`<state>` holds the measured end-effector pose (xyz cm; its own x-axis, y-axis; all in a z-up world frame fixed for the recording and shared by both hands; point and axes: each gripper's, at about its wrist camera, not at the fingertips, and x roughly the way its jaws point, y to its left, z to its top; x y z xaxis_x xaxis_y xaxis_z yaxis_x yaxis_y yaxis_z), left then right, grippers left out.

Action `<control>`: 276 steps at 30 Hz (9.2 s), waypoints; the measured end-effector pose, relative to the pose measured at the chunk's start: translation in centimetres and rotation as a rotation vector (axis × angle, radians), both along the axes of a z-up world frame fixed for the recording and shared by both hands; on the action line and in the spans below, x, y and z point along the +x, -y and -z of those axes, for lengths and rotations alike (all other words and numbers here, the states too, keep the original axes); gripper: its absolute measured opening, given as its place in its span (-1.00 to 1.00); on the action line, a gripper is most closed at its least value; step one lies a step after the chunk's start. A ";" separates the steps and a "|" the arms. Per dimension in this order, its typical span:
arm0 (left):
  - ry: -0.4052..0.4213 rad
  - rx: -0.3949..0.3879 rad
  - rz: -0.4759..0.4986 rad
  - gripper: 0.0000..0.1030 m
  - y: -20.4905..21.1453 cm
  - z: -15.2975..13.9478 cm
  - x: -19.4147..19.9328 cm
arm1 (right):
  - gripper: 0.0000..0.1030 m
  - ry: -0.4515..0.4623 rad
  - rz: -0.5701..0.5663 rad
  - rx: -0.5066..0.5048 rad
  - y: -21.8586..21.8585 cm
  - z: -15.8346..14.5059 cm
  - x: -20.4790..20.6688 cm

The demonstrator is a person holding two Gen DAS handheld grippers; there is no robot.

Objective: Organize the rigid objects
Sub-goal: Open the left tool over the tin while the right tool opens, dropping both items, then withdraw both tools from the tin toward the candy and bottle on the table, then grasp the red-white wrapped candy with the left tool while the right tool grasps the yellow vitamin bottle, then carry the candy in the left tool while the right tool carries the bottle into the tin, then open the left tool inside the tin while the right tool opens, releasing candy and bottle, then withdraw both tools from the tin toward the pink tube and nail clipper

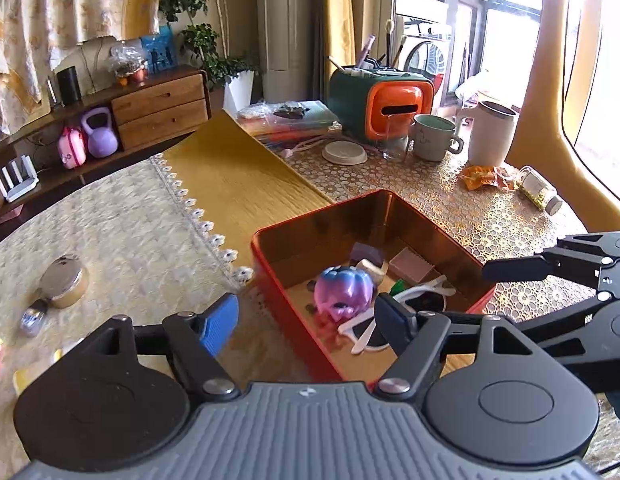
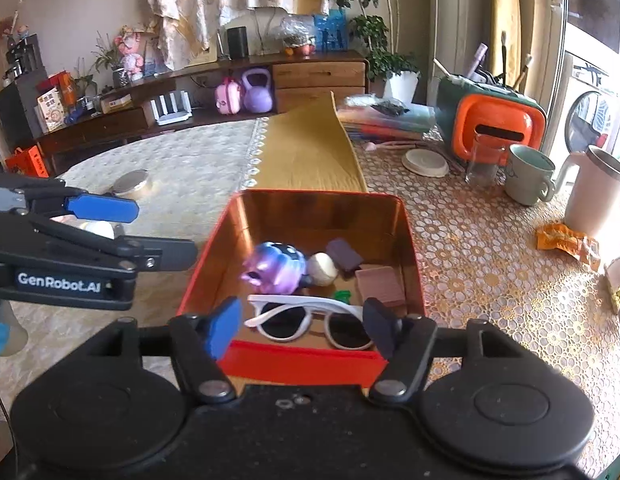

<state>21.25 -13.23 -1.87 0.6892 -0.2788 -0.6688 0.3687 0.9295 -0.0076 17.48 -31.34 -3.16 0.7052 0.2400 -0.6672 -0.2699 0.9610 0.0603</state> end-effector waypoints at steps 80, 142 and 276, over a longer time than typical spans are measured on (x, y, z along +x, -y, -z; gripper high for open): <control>-0.078 0.028 -0.805 0.66 -38.8 11.0 5.2 | 0.88 0.041 -0.928 -0.444 -34.8 5.8 9.4; -0.024 -0.040 -0.493 -0.62 -26.0 2.6 -2.9 | -0.12 -0.100 -0.460 -0.099 -24.6 -0.4 2.6; -0.104 0.019 -0.002 0.17 0.1 0.1 5.3 | 0.39 -0.096 0.036 0.047 1.4 -1.5 3.1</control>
<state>26.52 -13.38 -1.95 0.6166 -0.2637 -0.7419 0.3648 0.9307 -0.0276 20.53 -32.79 -1.65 0.6473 0.2485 -0.7206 -0.2260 0.9654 0.1299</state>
